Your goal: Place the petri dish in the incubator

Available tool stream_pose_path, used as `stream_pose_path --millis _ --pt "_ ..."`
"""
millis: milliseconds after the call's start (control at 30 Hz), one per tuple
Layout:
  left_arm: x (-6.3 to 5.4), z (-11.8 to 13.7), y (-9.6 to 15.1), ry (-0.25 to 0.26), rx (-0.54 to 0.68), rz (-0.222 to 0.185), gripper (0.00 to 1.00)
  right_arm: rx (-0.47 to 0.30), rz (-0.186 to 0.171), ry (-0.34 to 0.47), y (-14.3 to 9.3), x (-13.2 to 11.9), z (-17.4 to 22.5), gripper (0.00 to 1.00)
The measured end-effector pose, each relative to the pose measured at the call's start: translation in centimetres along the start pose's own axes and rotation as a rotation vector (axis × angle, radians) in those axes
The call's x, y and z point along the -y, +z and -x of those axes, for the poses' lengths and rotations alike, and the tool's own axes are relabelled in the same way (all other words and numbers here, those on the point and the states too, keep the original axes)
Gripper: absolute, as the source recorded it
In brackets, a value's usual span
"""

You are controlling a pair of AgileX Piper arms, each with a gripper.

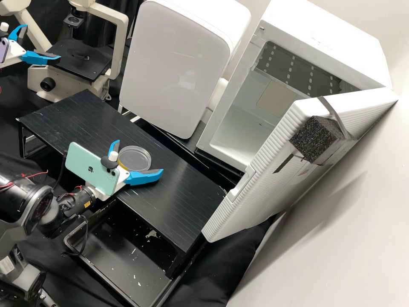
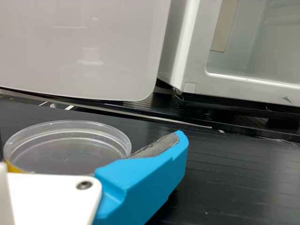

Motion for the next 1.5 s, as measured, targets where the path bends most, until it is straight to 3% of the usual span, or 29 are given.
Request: stream_pose_path --millis 1167,1400,1500 --pt "0.0 0.0 0.0 0.000 0.000 0.000 1.00 -0.048 -0.026 -0.023 0.1 0.2 -0.5 0.00" --pt "0.0 0.0 0.0 0.000 0.000 0.000 1.00 -0.076 -0.082 -0.014 0.4 -1.6 0.7 0.00" --pt "0.0 0.0 0.0 0.000 0.000 0.000 1.00 -0.086 -0.119 0.032 0.7 -3.1 1.2 0.00"
